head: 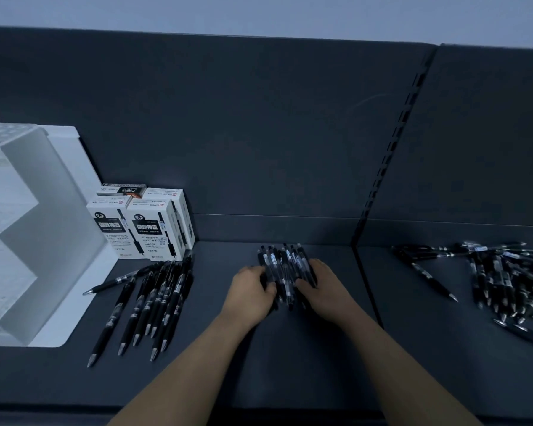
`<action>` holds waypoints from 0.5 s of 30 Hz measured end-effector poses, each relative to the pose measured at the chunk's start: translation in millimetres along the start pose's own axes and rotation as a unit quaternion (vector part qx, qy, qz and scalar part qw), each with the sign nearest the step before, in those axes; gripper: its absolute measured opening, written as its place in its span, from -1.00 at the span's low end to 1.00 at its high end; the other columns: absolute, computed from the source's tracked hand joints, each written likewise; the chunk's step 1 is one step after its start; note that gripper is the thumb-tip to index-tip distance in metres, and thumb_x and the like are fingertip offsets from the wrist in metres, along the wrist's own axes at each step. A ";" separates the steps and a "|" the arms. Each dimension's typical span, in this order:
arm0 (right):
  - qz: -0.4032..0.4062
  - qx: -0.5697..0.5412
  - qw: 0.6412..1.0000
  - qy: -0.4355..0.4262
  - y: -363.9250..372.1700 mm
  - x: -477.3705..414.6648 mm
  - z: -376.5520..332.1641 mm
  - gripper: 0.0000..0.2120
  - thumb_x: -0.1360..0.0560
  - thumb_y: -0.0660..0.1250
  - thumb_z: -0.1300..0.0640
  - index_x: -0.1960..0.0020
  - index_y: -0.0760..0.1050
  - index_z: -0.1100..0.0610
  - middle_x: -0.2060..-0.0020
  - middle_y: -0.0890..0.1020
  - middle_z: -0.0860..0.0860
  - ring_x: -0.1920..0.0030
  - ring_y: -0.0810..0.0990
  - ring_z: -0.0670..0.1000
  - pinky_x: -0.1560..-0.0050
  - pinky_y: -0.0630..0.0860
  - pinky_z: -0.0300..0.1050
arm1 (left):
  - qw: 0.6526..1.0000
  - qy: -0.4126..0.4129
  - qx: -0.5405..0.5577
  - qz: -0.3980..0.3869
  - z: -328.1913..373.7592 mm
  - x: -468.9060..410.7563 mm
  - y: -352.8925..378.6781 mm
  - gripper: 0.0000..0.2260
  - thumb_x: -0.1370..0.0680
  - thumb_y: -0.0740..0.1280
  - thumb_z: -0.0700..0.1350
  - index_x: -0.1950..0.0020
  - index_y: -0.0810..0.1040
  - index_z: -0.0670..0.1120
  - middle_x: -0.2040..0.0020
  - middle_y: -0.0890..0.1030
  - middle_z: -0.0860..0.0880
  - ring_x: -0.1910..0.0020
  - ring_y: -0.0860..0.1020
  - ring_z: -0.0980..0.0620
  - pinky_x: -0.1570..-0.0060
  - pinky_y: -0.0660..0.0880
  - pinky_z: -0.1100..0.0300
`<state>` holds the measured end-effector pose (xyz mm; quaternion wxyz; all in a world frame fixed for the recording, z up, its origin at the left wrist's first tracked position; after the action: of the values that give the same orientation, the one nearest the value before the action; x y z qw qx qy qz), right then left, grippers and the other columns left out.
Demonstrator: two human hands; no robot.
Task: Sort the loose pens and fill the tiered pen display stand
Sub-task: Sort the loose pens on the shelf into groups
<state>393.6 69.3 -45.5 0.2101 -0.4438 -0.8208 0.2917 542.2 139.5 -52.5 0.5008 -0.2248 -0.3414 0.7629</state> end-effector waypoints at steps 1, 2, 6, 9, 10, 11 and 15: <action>-0.001 0.010 1.000 0.005 -0.1 0.5 0.2 -0.70 -0.57 0.26 0.13 -0.28 0.39 0.18 -0.12 0.43 0.02 -0.27 0.39 -0.01 -0.23 0.28 -0.23 | 1.000 -0.003 0.008 0.001 -0.8 -0.1 -0.3 -0.74 -0.55 0.30 -0.07 -0.19 0.57 -0.12 -0.07 0.60 -0.07 0.04 0.56 0.04 0.07 0.48 0.27; -0.002 0.030 0.999 0.014 0.2 0.7 0.4 -0.61 -0.58 0.26 0.08 -0.35 0.33 0.19 -0.22 0.41 0.06 -0.35 0.33 0.04 -0.32 0.24 -0.17 | 1.000 -0.005 0.008 0.002 -0.4 0.3 -1.4 -0.78 -0.54 0.30 -0.08 -0.14 0.58 -0.11 -0.03 0.60 -0.07 0.09 0.57 0.05 0.11 0.48 0.27; -0.024 0.117 0.991 0.052 3.7 1.2 3.9 -0.28 -0.58 0.23 -0.11 -0.55 0.02 0.24 -0.52 0.14 0.11 -0.53 0.06 0.13 -0.51 0.04 -0.03 | 1.000 -0.005 0.009 0.005 -0.2 1.2 -3.0 -0.90 -0.53 0.31 -0.10 0.02 0.57 -0.09 0.05 0.58 -0.04 0.18 0.55 0.08 0.21 0.44 0.30; -0.018 0.133 0.990 0.051 3.1 1.0 4.6 -0.26 -0.54 0.22 -0.19 -0.53 0.08 0.21 -0.50 0.21 0.12 -0.51 0.12 0.12 -0.51 0.09 0.01 | 1.000 0.002 0.006 -0.002 1.6 2.1 -3.6 -0.89 -0.52 0.31 -0.10 0.01 0.57 -0.09 0.05 0.57 -0.04 0.16 0.55 0.07 0.17 0.48 0.26; -0.022 0.124 0.990 0.061 1.5 3.2 1.8 -0.25 -0.55 0.22 -0.18 -0.54 0.04 0.20 -0.51 0.18 0.11 -0.52 0.10 0.12 -0.51 0.08 0.00 | 1.000 0.000 0.006 -0.006 1.9 2.2 -3.9 -0.90 -0.52 0.31 -0.10 0.02 0.56 -0.09 0.06 0.58 -0.05 0.16 0.55 0.06 0.17 0.49 0.25; -0.026 0.115 0.991 0.065 0.3 5.0 -0.3 -0.25 -0.56 0.22 -0.16 -0.55 0.00 0.20 -0.53 0.14 0.10 -0.53 0.06 0.13 -0.51 0.06 -0.01 | 1.000 -0.001 0.006 -0.009 2.0 1.9 -4.5 -0.90 -0.52 0.31 -0.10 0.02 0.56 -0.10 0.06 0.58 -0.06 0.16 0.55 0.05 0.18 0.48 0.24; -0.014 0.105 0.992 0.065 -9.8 11.7 -5.4 -0.28 -0.60 0.20 -0.10 -0.55 -0.03 0.23 -0.54 0.13 0.10 -0.54 0.05 0.12 -0.48 0.08 -0.07 | 1.000 0.002 -0.017 -0.013 4.3 4.5 -10.9 -0.87 -0.54 0.31 -0.08 0.01 0.55 -0.11 0.02 0.57 -0.07 0.09 0.53 0.05 0.13 0.48 0.22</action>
<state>384.8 76.6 -33.9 0.3126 -0.4253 -0.7764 0.3443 544.0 145.2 -41.6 0.5074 -0.2303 -0.3564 0.7500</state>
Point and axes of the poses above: each hand's wrist, its own x-axis away from the middle knuckle, its own y-axis out of the palm, z = x × y, the point moved 4 cm from there along -x, towards the middle knuckle
